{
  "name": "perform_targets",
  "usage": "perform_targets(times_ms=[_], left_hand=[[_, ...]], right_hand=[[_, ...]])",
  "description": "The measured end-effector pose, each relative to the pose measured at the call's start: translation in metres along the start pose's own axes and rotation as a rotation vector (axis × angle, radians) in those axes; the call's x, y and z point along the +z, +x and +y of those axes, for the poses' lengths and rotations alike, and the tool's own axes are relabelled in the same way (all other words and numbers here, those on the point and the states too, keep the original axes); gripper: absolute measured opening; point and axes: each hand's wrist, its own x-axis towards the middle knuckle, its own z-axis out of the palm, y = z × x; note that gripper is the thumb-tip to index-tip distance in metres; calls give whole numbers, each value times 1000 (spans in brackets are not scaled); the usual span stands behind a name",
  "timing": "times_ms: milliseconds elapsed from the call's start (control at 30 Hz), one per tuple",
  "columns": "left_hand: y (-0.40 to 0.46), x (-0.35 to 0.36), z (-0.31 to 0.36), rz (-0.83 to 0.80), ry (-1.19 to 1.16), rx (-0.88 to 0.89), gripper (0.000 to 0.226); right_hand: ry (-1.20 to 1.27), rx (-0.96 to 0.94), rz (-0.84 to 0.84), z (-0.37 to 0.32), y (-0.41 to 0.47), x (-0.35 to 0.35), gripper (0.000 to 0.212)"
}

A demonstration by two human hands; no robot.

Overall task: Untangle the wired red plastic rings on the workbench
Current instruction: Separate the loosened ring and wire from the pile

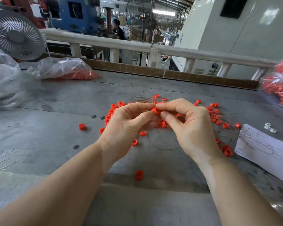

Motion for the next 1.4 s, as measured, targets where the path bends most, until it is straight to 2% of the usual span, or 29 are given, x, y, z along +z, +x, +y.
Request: perform_targets(times_ms=[133,333,667,900,1067,1400], left_hand=[[0,0,1,-7,-19,-13,16],[0,1,2,2,-70,-28,18],[0,1,2,9,-80,-37,23],[1,1,3,11,-103,-30,19],[1,1,3,8,-92,-34,16],[0,1,3,2,-100,-36,16]], right_hand=[[1,-35,6,-1,0,0,22],[126,112,58,4,1,-1,20],[239,155,98,8,3,-2,15],[406,202,134,6,3,-2,12],[374,178,122,6,3,-2,5],[238,130,50,8,2,-1,27]])
